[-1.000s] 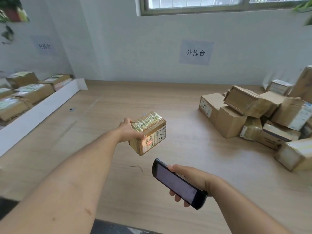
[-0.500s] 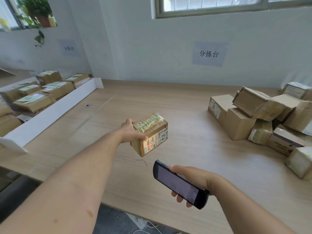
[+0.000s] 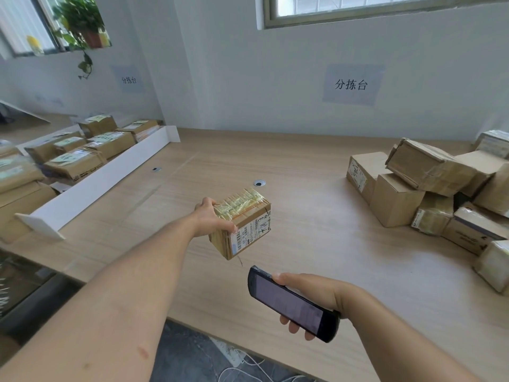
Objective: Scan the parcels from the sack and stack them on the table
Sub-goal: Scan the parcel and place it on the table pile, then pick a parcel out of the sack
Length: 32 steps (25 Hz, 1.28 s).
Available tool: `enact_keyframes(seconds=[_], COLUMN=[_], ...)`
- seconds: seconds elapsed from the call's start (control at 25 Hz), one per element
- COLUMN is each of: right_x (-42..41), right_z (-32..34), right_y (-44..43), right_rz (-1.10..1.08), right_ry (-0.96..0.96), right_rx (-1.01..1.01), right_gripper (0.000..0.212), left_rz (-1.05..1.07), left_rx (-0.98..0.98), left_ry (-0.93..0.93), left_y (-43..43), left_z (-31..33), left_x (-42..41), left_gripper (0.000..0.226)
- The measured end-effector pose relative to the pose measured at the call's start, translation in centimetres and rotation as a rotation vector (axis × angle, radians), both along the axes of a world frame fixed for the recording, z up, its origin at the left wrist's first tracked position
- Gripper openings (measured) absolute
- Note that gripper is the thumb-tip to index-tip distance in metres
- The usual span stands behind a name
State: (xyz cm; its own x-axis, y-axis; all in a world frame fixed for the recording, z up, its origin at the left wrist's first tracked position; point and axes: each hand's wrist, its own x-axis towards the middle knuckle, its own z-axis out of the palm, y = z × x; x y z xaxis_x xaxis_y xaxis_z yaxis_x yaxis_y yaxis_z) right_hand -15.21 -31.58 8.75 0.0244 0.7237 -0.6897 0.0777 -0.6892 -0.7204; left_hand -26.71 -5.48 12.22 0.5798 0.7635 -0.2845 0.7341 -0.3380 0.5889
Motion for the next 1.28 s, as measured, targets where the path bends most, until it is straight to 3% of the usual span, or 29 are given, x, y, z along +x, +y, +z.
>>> enact_keyframes(seconds=[0.12, 0.32, 0.72, 0.92, 1.28], right_x=[0.0, -1.3, -15.3, -26.5, -46.7], right_z=[-0.2, 0.7, 0.7, 0.4, -0.1], right_y=[0.2, 3.0, 13.5, 21.0, 31.5], right_rz=[-0.062, -0.292, -0.041, 0.14, 0.435], right_ry=[0.0, 0.009, 0.035, 0.106, 0.149], right_rx=[0.047, 0.205, 0.223, 0.193, 0.193], right_gripper=[0.074, 0.053, 0.053, 0.062, 0.06], left_rz=[0.023, 0.131, 0.479, 0.65, 0.983], left_rx=[0.01, 0.052, 0.063, 0.033, 0.111], left_ry=[-0.031, -0.024, 0.007, -0.038, -0.046], left_y=[0.0, 0.0, 3.3, 5.3, 9.0], left_z=[-0.3, -1.1, -1.5, -1.8, -0.1], left_x=[-0.3, -5.2, -28.3, -42.5, -65.3], left_gripper=[0.111, 0.095, 0.101, 0.102, 0.1])
